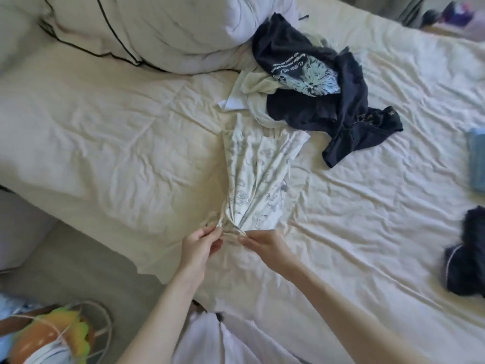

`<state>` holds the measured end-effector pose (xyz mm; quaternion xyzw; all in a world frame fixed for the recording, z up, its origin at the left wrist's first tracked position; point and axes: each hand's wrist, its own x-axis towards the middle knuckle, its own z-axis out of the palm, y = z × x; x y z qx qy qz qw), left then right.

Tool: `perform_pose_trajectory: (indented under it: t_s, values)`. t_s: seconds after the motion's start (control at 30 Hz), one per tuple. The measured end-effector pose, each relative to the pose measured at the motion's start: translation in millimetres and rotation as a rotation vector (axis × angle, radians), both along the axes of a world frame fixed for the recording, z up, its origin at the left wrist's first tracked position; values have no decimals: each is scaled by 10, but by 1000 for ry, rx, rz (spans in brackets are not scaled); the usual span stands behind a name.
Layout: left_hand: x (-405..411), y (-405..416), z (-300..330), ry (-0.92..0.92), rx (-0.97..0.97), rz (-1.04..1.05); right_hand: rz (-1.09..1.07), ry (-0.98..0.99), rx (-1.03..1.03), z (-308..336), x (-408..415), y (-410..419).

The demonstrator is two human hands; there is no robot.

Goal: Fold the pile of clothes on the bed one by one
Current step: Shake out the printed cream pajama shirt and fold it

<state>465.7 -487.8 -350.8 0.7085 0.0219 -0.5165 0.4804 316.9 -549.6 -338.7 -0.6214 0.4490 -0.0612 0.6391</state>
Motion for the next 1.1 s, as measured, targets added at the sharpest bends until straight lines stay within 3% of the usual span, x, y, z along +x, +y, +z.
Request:
perform_pose_trajectory:
  t_s: [0.1,0.2,0.33,0.47,0.6,0.7,0.8,0.97,1.1]
  values:
    - [254,229,338,-93,-135,-112,-184,-105,153,300,222,81]
    - [408,292,702,-261,-316,-341,-371,-208,183,712,439,-79]
    - [357,328,1114,-454,-478,-577,-457,-415,171,1362,700,-249]
    - [306,116,1583,-783,-632,-457,-466,-564,120,2122,938,-338]
    - [513,-96,2043,-1069,-504,-391,-441,-629,19,2763,984,-496]
    - [715,-177,2387,-1037,-524,-442,-529,-613,31,3043,904,-692]
    - [816,-335,2743,-843,-546,-423,-558,-505,45,3040,810,-815]
    - [799,-608,3113,-689,-561,-277,-408,-295,-373,2652,667,-370]
    - [749,-712,3324,-538,-608,-164,-150,-124,-497,2245,626,-19]
